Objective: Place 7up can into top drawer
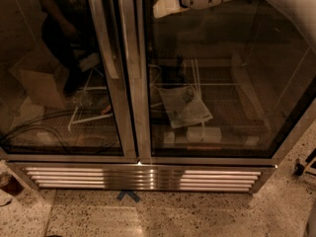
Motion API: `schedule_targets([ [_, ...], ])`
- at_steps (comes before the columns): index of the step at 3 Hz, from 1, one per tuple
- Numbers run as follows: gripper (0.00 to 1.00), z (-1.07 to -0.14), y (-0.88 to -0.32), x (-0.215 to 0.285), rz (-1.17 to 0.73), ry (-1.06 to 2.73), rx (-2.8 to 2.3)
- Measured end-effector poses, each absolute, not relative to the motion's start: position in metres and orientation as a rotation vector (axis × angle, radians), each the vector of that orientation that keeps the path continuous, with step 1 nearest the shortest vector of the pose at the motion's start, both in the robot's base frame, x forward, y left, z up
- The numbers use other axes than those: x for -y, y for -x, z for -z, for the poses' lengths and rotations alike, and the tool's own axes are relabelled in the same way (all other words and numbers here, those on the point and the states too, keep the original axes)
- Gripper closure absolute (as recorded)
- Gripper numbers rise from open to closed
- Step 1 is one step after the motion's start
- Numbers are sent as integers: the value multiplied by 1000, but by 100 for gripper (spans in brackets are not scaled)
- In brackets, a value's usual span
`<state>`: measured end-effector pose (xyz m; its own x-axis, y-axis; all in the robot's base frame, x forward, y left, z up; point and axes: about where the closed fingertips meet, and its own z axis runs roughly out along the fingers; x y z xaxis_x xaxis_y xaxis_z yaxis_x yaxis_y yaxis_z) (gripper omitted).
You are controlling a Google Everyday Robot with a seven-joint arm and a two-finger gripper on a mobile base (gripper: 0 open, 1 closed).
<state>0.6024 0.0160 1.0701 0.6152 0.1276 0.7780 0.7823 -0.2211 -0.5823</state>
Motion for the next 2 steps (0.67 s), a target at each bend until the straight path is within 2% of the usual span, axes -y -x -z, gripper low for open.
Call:
schedule_targets([
  [2, 0, -1078, -587, -22, 728, 1716, 740],
])
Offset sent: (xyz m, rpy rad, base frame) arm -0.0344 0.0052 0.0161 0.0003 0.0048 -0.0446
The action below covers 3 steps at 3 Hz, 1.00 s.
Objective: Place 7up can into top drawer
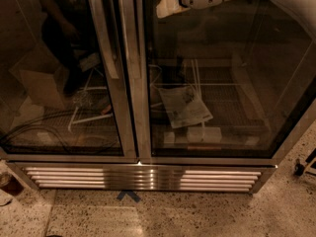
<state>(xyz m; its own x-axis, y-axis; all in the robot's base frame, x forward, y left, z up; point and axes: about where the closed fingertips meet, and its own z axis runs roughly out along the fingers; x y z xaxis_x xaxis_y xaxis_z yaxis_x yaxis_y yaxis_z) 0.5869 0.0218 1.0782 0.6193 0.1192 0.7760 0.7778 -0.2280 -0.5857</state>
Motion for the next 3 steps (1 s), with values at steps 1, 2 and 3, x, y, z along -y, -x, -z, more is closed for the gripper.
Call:
schedule_targets([
  [1, 0, -1089, -561, -26, 776, 1736, 691],
  [2, 0, -1092, -549, -33, 821, 1770, 633],
  [3, 0, -1092, -549, -33, 822, 1770, 633],
])
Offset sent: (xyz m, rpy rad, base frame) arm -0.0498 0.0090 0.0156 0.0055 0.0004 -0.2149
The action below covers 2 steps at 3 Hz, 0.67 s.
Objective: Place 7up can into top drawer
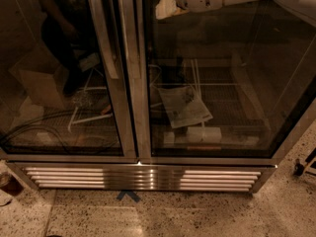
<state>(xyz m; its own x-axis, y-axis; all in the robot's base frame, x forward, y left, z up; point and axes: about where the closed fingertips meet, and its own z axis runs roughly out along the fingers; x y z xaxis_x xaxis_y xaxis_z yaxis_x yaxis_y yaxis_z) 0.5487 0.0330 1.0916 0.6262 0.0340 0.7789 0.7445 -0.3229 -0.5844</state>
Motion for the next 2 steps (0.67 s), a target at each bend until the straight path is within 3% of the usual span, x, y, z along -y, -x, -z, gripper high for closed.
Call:
schedule_targets([
  [2, 0, -1084, -532, -63, 924, 1780, 637],
])
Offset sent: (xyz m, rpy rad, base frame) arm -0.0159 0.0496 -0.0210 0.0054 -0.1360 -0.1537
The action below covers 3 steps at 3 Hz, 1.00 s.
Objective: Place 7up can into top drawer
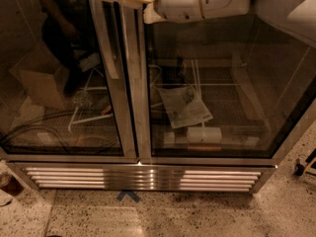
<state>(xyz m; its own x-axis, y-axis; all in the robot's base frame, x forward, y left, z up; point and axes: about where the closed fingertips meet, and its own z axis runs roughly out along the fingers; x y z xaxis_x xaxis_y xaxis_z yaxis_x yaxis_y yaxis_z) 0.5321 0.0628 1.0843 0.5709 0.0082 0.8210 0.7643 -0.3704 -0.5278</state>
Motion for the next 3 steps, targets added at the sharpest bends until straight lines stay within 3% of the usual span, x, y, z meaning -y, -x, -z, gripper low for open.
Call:
schedule_targets([
  [3, 0, -1081, -533, -87, 1248, 1889, 552],
])
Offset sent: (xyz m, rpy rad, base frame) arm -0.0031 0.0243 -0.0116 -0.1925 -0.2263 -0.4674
